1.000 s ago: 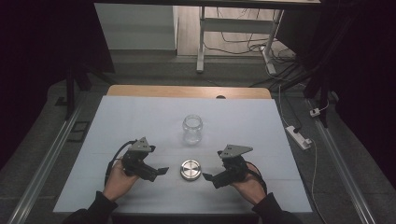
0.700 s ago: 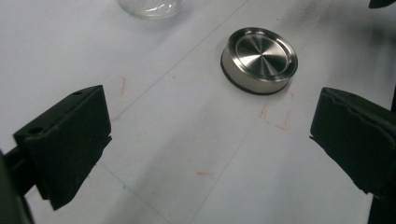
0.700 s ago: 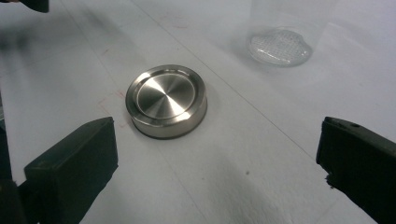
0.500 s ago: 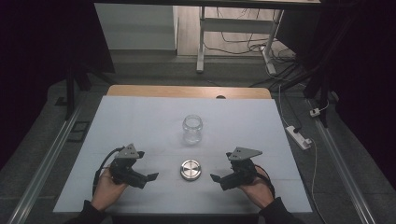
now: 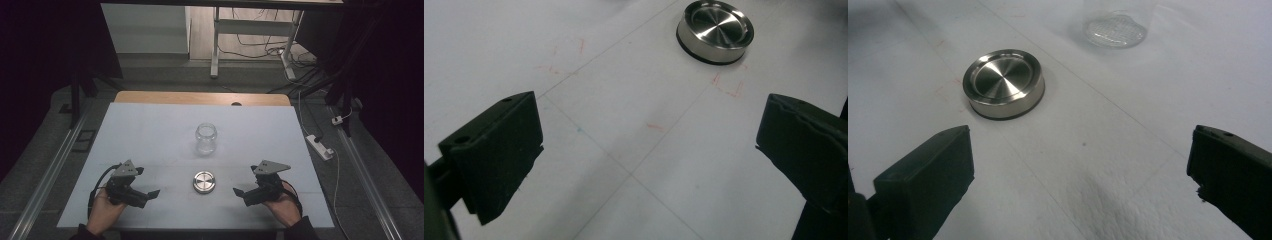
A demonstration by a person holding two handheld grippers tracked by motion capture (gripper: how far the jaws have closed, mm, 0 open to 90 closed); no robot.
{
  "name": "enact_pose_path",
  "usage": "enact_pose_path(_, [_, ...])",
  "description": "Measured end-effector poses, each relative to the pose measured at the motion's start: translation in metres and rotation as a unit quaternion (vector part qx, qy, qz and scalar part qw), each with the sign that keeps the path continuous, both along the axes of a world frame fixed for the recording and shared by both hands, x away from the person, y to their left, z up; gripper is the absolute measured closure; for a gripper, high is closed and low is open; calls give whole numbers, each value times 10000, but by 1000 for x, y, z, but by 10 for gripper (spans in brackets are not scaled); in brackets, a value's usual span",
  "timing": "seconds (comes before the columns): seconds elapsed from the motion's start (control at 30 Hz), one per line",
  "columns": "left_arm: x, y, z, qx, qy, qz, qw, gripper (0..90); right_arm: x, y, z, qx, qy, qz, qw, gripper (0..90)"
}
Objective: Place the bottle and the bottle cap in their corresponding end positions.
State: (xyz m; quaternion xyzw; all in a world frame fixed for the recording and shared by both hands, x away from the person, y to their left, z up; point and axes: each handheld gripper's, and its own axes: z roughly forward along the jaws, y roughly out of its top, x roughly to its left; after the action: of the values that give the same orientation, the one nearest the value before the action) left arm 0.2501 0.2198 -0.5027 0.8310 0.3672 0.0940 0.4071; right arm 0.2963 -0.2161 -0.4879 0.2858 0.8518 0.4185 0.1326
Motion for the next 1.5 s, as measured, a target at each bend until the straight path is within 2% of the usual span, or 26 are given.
enact_pose_path(0.57, [-25,31,-3,-177,15,384,9991,0,-9,-31,0,41,23,-428,9991,0])
enact_pose_path(0.9, [-41,50,-9,-186,67,666,9976,0,-16,-50,-3,1,66,-696,9976,0])
enact_pose_path(1.07, [-48,59,-12,-257,126,780,9965,0,-19,-61,-5,-11,107,-835,9965,0])
enact_pose_path(1.5, [-64,76,-19,-118,191,1102,9937,0,-30,-80,-8,-26,205,-1128,9934,0])
